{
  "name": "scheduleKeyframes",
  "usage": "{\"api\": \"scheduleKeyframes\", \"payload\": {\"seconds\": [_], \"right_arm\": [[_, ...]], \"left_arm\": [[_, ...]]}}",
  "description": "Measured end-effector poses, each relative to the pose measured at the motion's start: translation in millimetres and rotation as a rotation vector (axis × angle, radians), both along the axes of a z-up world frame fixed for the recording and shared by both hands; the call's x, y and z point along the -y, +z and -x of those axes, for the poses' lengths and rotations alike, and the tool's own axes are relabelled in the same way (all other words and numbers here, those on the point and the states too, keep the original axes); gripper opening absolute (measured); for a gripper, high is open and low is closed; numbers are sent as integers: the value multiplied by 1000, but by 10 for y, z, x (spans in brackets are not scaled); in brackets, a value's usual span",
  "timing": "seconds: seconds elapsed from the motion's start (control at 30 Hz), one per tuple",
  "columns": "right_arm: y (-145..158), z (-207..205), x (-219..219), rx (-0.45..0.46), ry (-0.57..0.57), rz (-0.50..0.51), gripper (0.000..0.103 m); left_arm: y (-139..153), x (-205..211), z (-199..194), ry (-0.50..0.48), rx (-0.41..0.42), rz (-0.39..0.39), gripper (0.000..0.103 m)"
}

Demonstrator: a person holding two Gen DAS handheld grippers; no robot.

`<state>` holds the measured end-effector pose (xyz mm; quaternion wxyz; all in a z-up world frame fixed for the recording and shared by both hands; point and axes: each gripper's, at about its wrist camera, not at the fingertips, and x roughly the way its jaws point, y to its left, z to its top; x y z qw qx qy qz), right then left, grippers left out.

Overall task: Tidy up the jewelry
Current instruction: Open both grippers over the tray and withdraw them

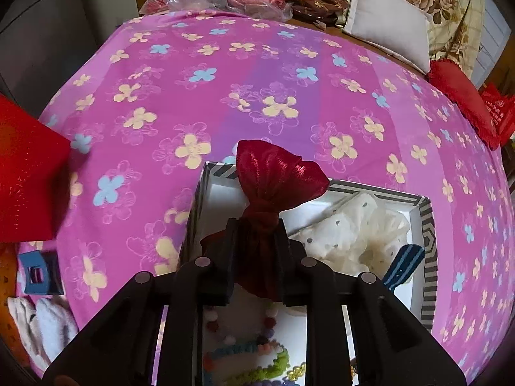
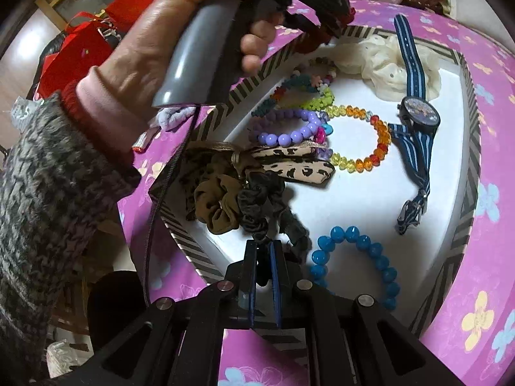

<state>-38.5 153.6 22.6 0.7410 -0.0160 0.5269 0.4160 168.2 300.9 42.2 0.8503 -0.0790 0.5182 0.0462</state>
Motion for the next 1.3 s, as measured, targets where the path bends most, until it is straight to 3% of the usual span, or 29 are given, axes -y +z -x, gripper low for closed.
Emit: {"api": "scheduleKeyframes", "payload": {"seconds": [0.27,0.33,0.4,0.47,0.77,1.03,1.3], "right_arm": [[35,170,-14,63,3,15,13],[61,217,-17,88,4,16,20],[104,267,-11,113,0,11,35],[170,321,0,146,-8,3,39],[438,496,220,222,-41,3,39],[590,660,733,231,-132,-4,41],[681,994,1283,244,-229,13,42]], "left_arm": [[-14,-28,63,3,20,87,36],[-2,-27,93,6,22,95,40],[16,-22,131,4,22,100,41],[65,-29,173,7,36,93,42],[374,-160,416,68,117,68,42],[830,-2,1248,87,274,-53,42],[1304,423,2391,157,543,-191,74]]}}
